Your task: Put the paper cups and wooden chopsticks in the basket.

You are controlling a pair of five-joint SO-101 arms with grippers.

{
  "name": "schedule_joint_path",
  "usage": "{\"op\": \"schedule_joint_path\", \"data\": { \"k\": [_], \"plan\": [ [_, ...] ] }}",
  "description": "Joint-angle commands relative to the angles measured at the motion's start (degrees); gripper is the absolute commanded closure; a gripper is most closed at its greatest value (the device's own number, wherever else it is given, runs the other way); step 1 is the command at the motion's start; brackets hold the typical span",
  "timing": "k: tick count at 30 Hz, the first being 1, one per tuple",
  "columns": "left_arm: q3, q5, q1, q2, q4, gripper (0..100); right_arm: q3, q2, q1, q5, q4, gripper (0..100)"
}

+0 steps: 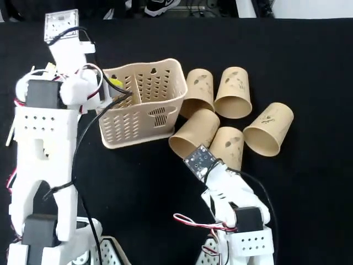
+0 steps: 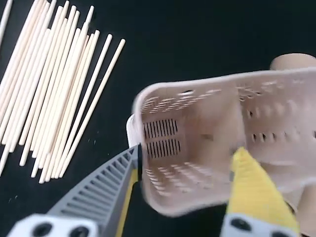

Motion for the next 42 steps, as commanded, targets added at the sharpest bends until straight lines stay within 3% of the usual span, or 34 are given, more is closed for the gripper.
{"op": "schedule_joint_path", "data": {
  "k": [1, 6, 13, 18, 25, 29, 32, 42],
  "plan": [
    [-13.8, 0.1, 0.0, -2.4, 8.3, 68, -1.6, -4.2, 1.0, 1.2, 1.5, 98.4],
    [-23.4, 0.4, -5.1, -3.6, 11.3, 68, -5.4, -4.2, 1.7, 6.8, 3.1, 98.4],
    [-16.9, -1.1, -15.6, -20.6, 11.2, 68, -10.9, -4.0, 1.8, 11.1, 6.4, 98.3],
    [-3.2, -8.1, -22.5, -35.4, 10.9, 68, -20.4, -3.6, 5.8, 15.7, 10.5, 98.3],
    [25.5, -10.5, -23.4, -46.7, 1.5, 68, -34.3, -3.6, 11.3, 21.1, 15.4, 98.2],
    [40.2, -10.7, -23.4, -53.3, -3.8, 68, -35.9, -3.5, 11.3, 20.9, 15.6, 86.8],
    [49.5, -10.8, -23.4, -59.7, -6.9, 68, -34.9, -3.5, 11.3, 20.8, 14.2, 76.0],
    [73.3, -10.8, -23.4, -76.5, -13.6, 68, -33.2, 16.8, 11.0, 15.3, 1.8, 76.1]
  ]
}}
